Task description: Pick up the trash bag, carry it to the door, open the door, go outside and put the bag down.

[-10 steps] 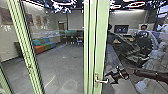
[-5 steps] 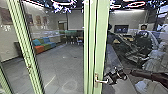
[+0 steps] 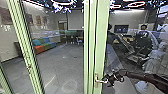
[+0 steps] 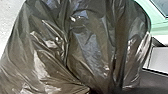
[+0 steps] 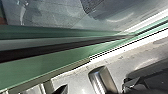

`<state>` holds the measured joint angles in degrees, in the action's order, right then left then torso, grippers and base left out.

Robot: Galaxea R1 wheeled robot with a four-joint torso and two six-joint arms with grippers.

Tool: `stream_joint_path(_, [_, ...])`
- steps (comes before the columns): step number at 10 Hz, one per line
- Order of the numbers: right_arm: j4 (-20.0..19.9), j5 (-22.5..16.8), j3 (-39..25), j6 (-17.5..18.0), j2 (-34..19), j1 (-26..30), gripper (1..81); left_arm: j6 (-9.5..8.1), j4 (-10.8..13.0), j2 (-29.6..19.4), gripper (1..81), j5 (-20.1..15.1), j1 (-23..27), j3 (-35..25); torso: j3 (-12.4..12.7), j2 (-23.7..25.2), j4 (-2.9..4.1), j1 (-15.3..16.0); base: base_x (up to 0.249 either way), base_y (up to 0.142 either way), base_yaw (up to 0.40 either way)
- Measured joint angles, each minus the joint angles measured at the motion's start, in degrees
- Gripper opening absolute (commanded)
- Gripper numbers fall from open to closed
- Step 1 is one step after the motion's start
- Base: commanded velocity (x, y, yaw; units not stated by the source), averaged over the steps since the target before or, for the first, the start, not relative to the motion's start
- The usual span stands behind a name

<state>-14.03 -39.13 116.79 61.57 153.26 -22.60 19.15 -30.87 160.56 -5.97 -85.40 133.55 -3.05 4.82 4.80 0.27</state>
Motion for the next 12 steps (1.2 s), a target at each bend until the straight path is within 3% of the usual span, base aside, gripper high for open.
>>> stream_joint_path(7, [0.87, -0.96, 8.46, 0.0, 5.81, -1.84, 81.1, 0.02, 0.0, 0.18, 1.0, -0.04, -0.02, 0.44, 0.0, 0.0, 0.0, 0.0, 0.0, 0.0, 0.0])
stream_joint_path(12, [3.21, -1.49, 10.12, 0.0, 7.22, -2.19, 81.1, 0.02, 0.0, 0.4, 1.0, -0.04, 0.0, 0.77, -0.11, 0.0, -0.02, 0.0, 0.0, 0.0, 0.0])
